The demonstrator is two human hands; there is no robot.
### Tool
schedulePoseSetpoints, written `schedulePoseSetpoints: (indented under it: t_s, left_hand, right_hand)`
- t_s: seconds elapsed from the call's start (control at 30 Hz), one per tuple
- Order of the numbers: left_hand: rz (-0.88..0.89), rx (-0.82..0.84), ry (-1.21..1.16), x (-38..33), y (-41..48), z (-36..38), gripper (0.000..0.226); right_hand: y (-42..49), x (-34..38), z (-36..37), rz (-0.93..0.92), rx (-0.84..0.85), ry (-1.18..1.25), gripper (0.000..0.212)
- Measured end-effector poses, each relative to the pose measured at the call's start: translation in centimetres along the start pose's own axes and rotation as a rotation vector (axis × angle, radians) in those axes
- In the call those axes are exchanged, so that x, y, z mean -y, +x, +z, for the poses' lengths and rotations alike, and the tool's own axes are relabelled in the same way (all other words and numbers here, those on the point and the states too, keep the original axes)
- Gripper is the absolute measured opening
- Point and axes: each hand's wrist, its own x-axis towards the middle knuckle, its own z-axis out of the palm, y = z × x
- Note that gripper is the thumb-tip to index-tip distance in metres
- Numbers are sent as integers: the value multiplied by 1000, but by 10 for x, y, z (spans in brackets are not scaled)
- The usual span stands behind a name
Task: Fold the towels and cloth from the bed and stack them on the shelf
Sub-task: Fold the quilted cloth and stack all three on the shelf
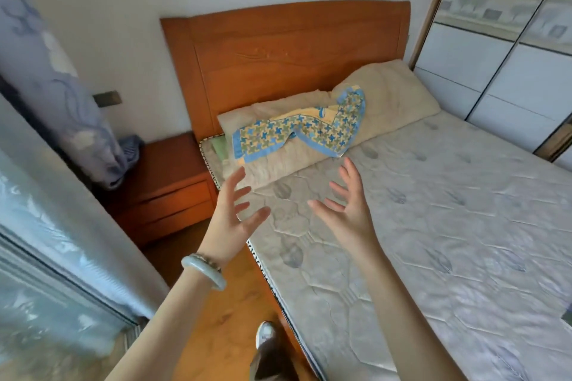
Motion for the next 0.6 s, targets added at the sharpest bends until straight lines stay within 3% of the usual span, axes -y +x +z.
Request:
schedulePoseSetpoints:
  t_s: [0.37, 0.6]
  left_hand:
    - [60, 203, 27, 77, 257, -6, 74]
    - [-18, 254, -1, 129, 382, -12, 74]
  right_hand:
    - [225, -53, 47, -21, -280, 64, 84]
    - [323, -78, 70, 55, -368, 14, 81]
